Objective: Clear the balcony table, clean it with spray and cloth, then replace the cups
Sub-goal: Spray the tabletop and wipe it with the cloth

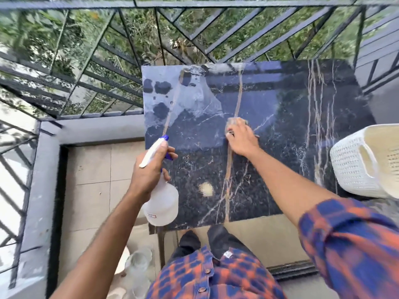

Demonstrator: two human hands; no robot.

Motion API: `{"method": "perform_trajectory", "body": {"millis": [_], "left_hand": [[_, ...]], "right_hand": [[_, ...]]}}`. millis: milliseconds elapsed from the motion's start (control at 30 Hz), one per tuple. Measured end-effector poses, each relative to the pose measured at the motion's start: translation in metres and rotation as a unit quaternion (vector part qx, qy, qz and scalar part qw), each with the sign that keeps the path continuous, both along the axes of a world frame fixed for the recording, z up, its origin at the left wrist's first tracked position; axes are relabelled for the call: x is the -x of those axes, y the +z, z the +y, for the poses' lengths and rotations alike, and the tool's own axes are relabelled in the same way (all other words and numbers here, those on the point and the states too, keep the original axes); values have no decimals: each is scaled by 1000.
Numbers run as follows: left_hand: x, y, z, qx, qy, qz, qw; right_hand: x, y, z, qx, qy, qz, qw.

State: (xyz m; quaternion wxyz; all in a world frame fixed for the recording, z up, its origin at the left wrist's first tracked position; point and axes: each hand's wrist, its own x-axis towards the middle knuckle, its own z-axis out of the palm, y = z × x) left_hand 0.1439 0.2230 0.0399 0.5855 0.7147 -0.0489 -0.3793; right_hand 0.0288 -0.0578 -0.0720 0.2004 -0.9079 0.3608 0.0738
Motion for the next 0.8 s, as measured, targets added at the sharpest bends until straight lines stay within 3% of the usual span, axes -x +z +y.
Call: {"method": "perform_trajectory", "body": {"millis": [100, 267, 433, 567, 667, 800], "left_hand": [[0, 1, -6, 0, -19, -8, 1000], [0, -4, -16, 1, -47, -12, 999], [1, -6, -21, 2, -62, -10, 998], [2, -5, -22, 23, -59, -10, 998], [3, -2, -24, 30, -41, -7, 999], [1, -2, -27, 29, 20, 7, 999]], "right_hand": [[5, 0, 70, -39, 75, -15, 996], [123, -11, 147, -28, 93, -33, 995], [159, -9, 41, 8, -157, 38, 987], [97, -16, -10, -22, -235, 32, 971], [37, -18, 48, -53, -164, 21, 985], [30, -15, 142, -71, 109, -20, 991]]}}
